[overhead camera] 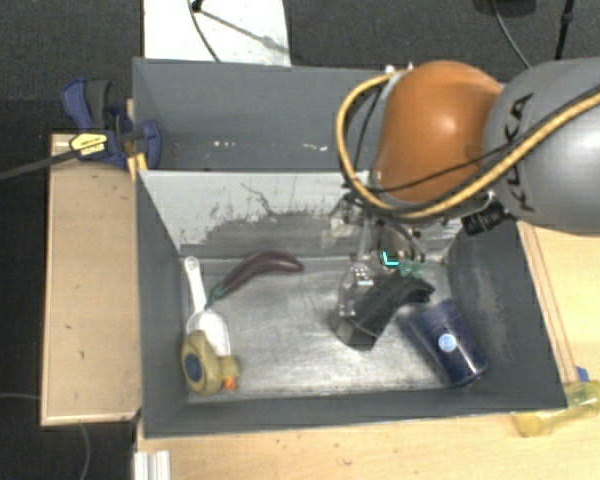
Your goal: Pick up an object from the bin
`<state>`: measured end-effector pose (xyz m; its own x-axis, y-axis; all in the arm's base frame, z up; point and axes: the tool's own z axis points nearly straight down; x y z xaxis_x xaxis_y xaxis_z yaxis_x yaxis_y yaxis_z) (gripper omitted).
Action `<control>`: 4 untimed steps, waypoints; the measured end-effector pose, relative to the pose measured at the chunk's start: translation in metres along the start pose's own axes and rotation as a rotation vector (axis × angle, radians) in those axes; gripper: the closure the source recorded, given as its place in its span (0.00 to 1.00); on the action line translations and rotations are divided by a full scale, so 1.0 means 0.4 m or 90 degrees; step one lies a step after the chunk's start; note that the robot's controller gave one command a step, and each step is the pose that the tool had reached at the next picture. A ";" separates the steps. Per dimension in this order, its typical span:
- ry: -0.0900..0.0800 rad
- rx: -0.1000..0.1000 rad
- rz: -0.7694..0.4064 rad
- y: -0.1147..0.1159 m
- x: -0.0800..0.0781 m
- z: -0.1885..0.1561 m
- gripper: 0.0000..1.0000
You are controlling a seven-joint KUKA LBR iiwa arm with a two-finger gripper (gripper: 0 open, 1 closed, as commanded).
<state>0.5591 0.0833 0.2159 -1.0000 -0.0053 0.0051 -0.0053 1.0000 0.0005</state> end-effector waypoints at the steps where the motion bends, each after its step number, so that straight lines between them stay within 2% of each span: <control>1: -0.005 -0.001 0.002 -0.001 -0.004 -0.012 0.00; 2: -0.008 0.000 -0.059 0.125 -0.041 0.145 0.00; 3: -0.005 0.000 -0.143 0.342 -0.050 0.143 0.00; 4: -0.004 0.001 -0.280 0.315 -0.063 0.154 0.00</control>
Offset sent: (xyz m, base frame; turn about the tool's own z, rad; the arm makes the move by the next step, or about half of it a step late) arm 0.0299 0.1169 -0.1459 -0.2052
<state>0.5833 0.2096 0.1541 -0.9023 -0.4310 -0.0017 -0.4310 0.9023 0.0002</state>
